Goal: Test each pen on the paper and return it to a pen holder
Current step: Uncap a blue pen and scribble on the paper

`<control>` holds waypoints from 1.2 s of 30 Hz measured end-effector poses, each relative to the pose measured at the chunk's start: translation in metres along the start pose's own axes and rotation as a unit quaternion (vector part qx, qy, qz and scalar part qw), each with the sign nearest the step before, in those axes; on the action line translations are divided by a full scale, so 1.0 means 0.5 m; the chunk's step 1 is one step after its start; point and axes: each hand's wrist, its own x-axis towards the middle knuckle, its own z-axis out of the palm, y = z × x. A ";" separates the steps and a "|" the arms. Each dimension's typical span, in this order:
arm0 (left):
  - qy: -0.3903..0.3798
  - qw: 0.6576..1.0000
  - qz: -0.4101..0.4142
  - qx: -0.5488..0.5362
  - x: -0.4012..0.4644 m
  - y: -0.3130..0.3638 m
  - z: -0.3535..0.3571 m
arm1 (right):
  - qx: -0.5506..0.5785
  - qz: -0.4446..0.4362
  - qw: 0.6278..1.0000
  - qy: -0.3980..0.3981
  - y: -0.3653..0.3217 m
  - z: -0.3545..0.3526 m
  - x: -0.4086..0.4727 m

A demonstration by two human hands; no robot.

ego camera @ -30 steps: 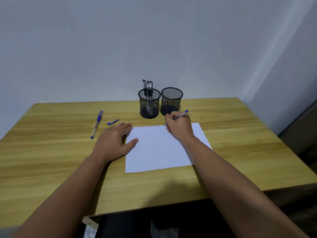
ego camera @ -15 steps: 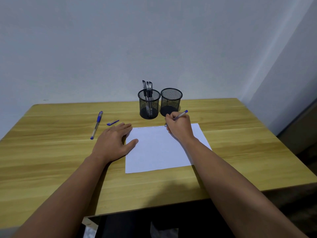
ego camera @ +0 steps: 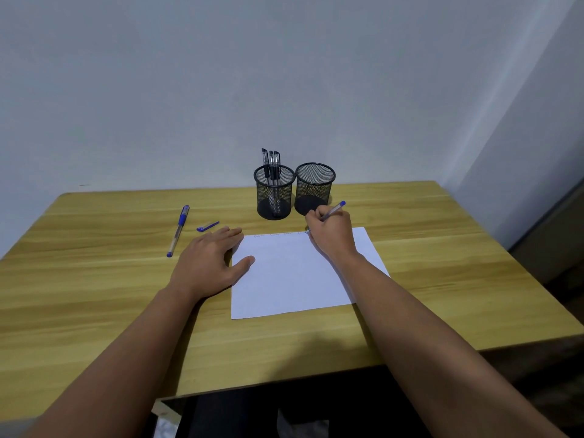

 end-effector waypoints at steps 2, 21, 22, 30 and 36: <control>-0.002 1.000 0.001 0.001 -0.001 -0.001 0.001 | -0.006 -0.007 1.000 0.000 0.002 0.000 0.000; 0.046 0.999 0.002 -0.010 0.000 0.012 -0.020 | 0.138 0.079 0.987 0.014 -0.091 -0.036 0.036; 0.073 0.997 0.002 -0.003 0.005 0.008 -0.022 | 0.132 0.066 0.989 0.013 -0.103 -0.040 0.035; 0.016 0.962 -0.197 0.186 0.065 -0.054 -0.068 | 0.187 0.091 0.976 -0.066 -0.175 -0.046 0.010; 0.035 0.960 -0.192 0.201 0.058 -0.065 -0.062 | 0.198 0.093 0.972 -0.089 -0.170 -0.038 -0.009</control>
